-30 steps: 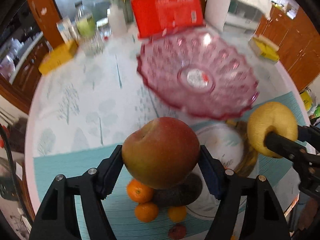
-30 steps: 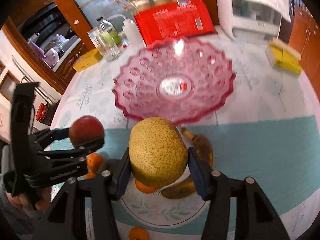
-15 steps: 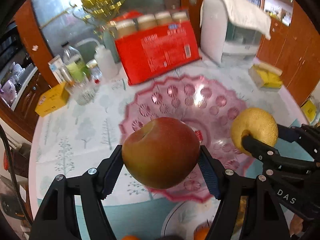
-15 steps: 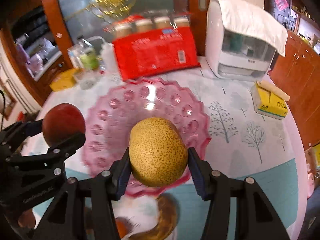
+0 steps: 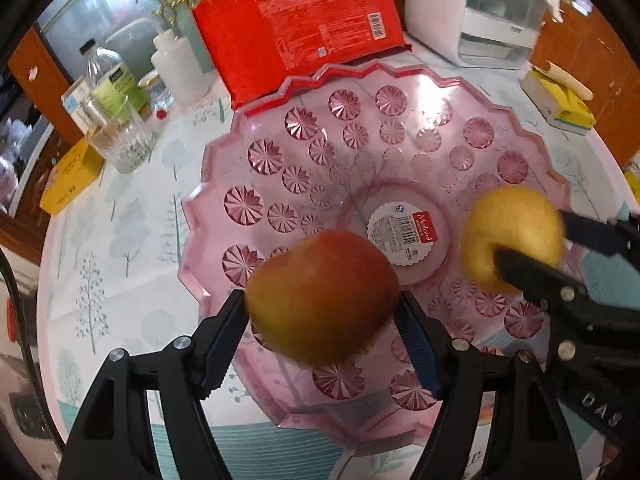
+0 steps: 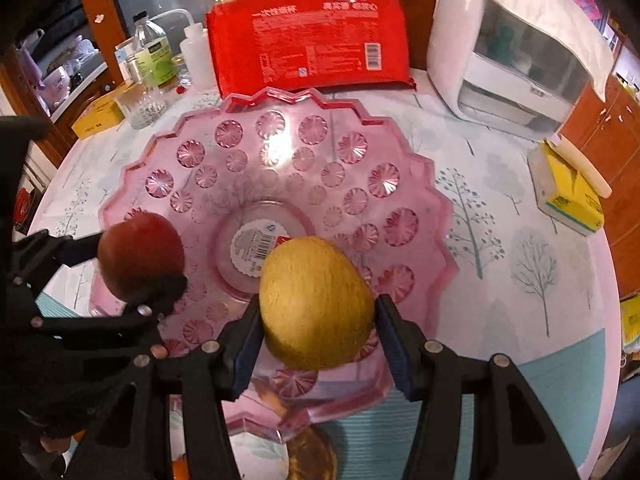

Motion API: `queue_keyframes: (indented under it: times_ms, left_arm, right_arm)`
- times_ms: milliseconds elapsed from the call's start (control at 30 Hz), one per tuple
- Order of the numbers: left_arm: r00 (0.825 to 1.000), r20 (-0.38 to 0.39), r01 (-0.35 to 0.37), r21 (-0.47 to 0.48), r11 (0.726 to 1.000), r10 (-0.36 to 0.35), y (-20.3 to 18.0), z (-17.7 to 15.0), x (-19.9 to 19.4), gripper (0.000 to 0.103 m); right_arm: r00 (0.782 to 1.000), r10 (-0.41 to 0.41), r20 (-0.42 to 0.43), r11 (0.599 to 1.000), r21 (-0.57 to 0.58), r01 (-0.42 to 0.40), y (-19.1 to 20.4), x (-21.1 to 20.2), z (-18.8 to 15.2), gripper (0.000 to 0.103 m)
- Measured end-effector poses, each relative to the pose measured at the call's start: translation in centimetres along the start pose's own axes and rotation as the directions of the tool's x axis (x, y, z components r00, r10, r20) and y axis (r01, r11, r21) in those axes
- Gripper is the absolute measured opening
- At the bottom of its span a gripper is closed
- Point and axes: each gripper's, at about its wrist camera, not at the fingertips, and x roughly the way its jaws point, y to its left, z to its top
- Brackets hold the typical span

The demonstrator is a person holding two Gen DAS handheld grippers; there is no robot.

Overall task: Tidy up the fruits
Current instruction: 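Carry the apple and pear into the pink bowl and open both tools, then withdraw both tools from the bowl toward the remaining fruit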

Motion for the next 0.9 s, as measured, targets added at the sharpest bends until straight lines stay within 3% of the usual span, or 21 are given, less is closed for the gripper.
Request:
queue_keyframes:
  times_ms: [167, 500, 633, 900]
  left_arm:
    - [0.998, 0.054, -0.024, 0.014, 1.000, 0.023, 0.8, -0.2, -1.6, 0.099]
    - [0.995, 0.103, 0.004, -0.088, 0.996, 0.005, 3.4, -0.6, -5.3, 0.099]
    - [0.986, 0.167, 0.019, -0.162, 0.987, 0.009, 4.5, -1.3, -8.0, 0.099]
    - [0.967, 0.253, 0.022, -0.222, 0.975, 0.036, 5.8, -3.3, -12.3, 0.099]
  right_arm:
    - [0.999, 0.002, 0.044, 1.000, 0.003, -0.002, -0.2, -1.0, 0.5, 0.062]
    - [0.995, 0.034, 0.096, 0.998, 0.056, -0.040, -0.3, -4.0, 0.4, 0.066]
    - [0.993, 0.051, 0.109, 0.995, 0.080, -0.060, -0.3, -5.5, 0.1, 0.066]
    - [0.988, 0.057, 0.142, 0.990, 0.117, -0.074, -0.4, -8.8, -1.0, 0.066]
